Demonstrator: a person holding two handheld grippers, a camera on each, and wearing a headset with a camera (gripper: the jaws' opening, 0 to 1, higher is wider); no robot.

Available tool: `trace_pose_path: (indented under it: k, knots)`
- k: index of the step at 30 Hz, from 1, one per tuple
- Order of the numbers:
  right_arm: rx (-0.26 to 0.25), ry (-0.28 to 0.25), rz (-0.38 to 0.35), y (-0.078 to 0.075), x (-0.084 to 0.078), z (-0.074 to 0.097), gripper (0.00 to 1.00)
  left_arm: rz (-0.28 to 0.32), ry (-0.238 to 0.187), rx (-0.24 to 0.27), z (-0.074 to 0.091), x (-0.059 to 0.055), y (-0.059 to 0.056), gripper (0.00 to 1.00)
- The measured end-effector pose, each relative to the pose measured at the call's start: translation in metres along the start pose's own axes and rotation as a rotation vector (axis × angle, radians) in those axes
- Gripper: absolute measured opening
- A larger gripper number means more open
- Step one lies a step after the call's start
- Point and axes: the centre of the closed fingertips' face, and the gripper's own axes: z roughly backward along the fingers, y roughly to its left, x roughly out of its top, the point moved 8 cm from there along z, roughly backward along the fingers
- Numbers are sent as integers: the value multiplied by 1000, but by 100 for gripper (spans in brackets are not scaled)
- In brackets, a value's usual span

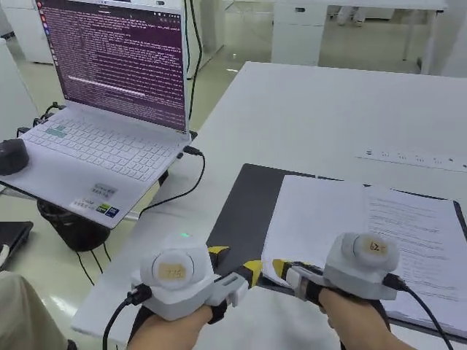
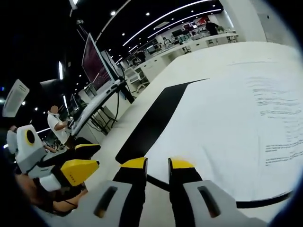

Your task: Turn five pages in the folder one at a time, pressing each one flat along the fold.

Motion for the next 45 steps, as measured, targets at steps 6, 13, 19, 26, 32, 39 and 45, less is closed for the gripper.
trace_pose_path:
  k: [6,13,19,26,32,39,45]
  knots:
    - [-78,-87,-50,-36,10,30,14,-89,58,-57,-34,-4,-15,33]
    - [-135,-138,-79,-63,15,53,13,-147,120,-70,-66,-15,-21,31]
    - [-155,-178,-102,-78,18,66,11,-187,165,-24,-83,-27,-21,31]
    - [-155,-219,-95,-88,25,70,5,-210,186,28,-86,-42,-19,29]
    - [-141,-231,-108,-96,31,65,0,-199,120,34,-84,-47,-17,28]
    - [-119,-218,-97,-104,37,43,0,-177,75,34,-83,-49,-16,29]
    - [-77,-197,-42,-113,51,14,0,-176,59,33,-83,-50,-16,29]
